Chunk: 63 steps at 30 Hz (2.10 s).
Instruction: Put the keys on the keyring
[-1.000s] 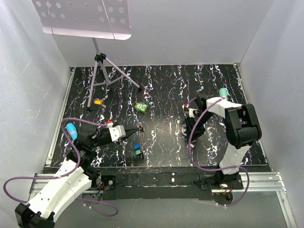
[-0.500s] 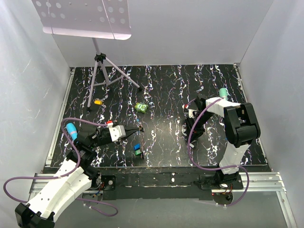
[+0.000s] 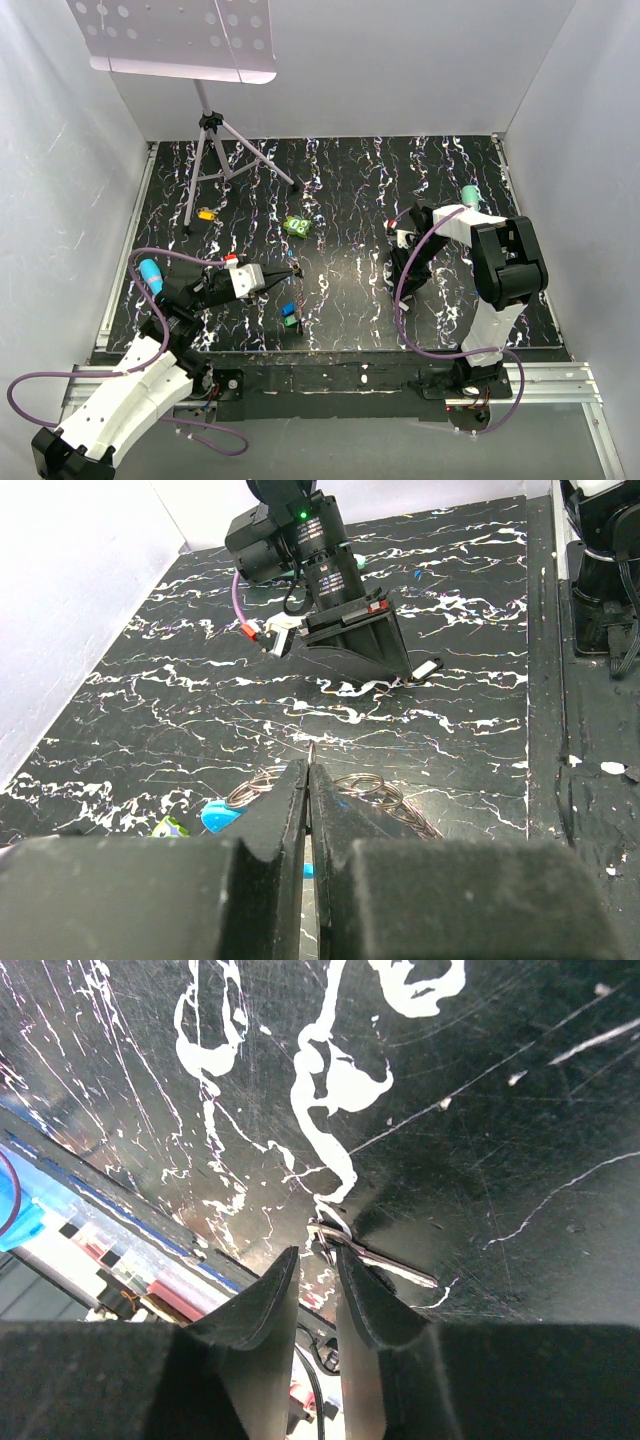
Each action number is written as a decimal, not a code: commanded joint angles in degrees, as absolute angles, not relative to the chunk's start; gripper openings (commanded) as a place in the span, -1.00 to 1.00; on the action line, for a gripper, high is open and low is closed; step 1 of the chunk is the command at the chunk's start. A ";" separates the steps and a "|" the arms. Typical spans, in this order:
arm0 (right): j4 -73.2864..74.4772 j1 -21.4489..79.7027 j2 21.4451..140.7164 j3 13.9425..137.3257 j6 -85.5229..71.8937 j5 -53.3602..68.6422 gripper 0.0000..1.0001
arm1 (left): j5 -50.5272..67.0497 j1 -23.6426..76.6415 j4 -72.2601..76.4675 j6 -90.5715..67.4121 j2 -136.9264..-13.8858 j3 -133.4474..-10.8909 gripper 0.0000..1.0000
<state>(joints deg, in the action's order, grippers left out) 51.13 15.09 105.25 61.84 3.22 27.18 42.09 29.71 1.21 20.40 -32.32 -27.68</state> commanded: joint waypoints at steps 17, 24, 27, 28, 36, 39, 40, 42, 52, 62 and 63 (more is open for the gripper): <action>52.47 16.79 105.29 63.98 3.34 27.78 -0.46 | 41.75 29.36 2.55 20.66 -31.55 -28.74 -1.00; 52.29 16.88 105.47 63.98 2.73 26.46 -0.52 | 41.75 29.36 2.72 20.74 -31.55 -28.65 -1.00; 52.29 17.05 105.38 63.98 2.55 26.19 -0.57 | 41.75 29.36 2.72 20.65 -31.73 -28.57 -1.00; 52.29 17.05 105.47 63.98 2.55 26.19 -0.62 | 41.75 29.36 2.72 20.74 -31.73 -28.65 -1.00; 52.21 17.23 105.38 63.98 2.46 25.58 -0.77 | 41.75 29.36 2.81 20.57 -31.64 -28.65 -1.00; 52.21 17.31 105.38 63.98 2.37 25.49 -0.88 | 41.75 29.36 2.81 20.65 -31.47 -28.65 -1.00; 52.21 17.23 105.38 63.98 2.37 25.31 -0.95 | 41.75 29.36 2.81 20.65 -31.46 -28.57 -1.00; 52.21 17.31 105.38 64.07 2.37 25.40 -0.97 | 41.75 29.36 2.81 20.57 -31.46 -28.65 -1.00; 53.09 17.23 100.12 64.78 8.25 33.39 -0.97 | 42.19 29.36 3.25 20.39 -31.55 -28.65 -1.00; 60.63 17.31 90.62 75.74 30.29 42.97 -0.97 | 43.59 29.36 6.67 17.76 -31.03 -28.30 -1.00; 62.04 17.31 89.92 77.85 32.67 44.11 -0.97 | 43.85 29.36 7.03 17.41 -31.03 -28.30 -1.00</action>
<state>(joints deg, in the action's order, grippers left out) 55.72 16.97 94.56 70.41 19.49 37.19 42.54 29.71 2.59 18.90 -31.97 -27.66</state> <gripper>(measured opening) 0.024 0.013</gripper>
